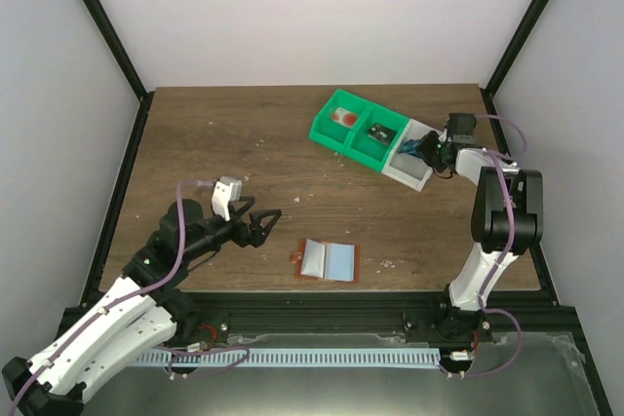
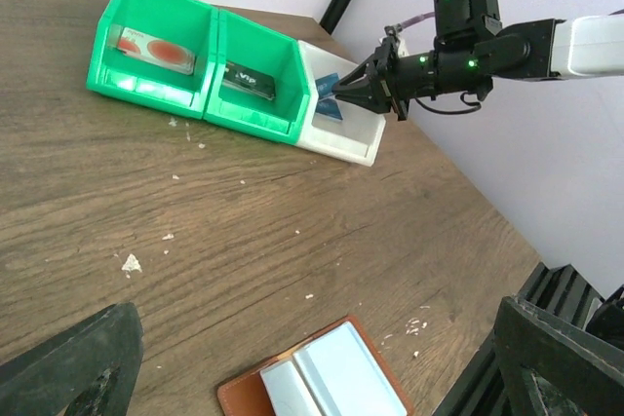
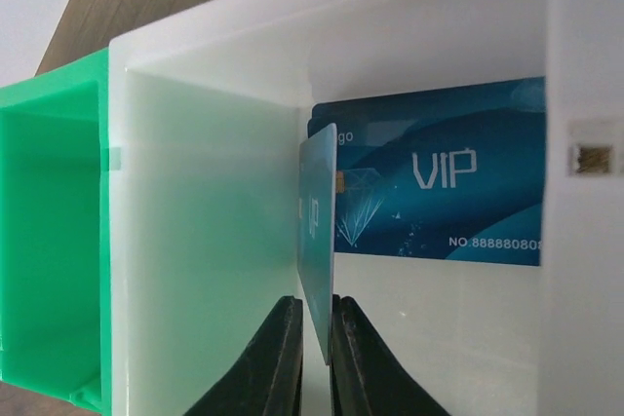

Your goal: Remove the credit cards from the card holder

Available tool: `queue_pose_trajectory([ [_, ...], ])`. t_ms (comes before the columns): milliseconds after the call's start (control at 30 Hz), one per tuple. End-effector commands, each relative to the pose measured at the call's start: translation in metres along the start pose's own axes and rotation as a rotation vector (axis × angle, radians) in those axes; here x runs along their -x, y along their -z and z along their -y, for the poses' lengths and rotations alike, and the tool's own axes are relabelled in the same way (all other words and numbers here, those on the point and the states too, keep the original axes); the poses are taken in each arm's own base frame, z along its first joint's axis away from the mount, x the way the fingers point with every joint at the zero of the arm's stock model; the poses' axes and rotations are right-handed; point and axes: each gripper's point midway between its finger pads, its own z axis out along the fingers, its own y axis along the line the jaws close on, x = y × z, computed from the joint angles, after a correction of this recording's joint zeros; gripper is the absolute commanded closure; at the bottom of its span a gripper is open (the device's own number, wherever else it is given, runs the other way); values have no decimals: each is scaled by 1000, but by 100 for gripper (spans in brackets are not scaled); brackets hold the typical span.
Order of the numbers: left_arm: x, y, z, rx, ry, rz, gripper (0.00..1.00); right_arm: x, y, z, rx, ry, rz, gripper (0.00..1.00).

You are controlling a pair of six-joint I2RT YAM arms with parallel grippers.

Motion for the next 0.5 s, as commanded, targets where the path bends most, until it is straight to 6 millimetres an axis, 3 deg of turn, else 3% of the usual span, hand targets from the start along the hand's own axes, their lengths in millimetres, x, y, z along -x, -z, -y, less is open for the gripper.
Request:
queue_pose_trajectory([
  [0, 2, 3, 1, -5, -16, 22, 0, 17, 6, -7, 8, 3, 37, 90],
  [233, 4, 5, 1, -5, -20, 37, 0, 20, 8, -6, -9, -3, 48, 88],
  [467, 5, 7, 1, -5, -19, 45, 0, 26, 10, -4, -22, 6, 87, 99],
])
